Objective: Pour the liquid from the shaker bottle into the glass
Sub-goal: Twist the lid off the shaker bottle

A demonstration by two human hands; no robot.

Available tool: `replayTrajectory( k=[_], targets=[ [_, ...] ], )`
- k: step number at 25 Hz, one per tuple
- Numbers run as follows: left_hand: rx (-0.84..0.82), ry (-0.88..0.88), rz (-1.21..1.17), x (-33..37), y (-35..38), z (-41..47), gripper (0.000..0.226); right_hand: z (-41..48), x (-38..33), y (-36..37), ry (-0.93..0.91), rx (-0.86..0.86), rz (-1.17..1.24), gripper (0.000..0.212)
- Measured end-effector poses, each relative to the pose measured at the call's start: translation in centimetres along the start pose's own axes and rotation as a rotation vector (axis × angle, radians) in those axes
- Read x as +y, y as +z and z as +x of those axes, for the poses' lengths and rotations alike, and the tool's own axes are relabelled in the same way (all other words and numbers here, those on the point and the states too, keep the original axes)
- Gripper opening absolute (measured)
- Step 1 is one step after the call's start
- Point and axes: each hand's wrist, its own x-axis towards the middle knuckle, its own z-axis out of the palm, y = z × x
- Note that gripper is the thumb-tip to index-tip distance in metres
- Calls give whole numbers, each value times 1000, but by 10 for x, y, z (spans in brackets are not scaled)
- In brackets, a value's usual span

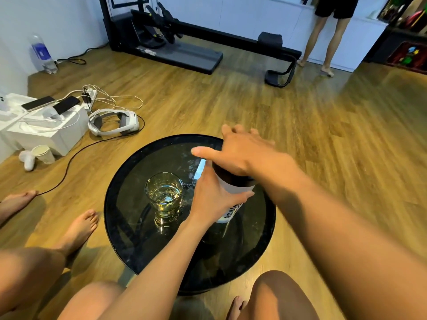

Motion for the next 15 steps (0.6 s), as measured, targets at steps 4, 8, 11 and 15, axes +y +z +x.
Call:
replayTrajectory(
  k=[4,8,11,15],
  targets=[
    [11,-7,-14,1,1,-1,88,8,3,-3,-95,-41,-66,76],
    [1,6,-27,0,0,-1,91,6,2,2,2,30,-38,103],
    [7,21,2,0,1,-2,98,12,3,-8,-41,-44,-49,81],
    [-5,12,-20,1,0,-1,87,12,-2,-6,49,-48,-88,102]
  ],
)
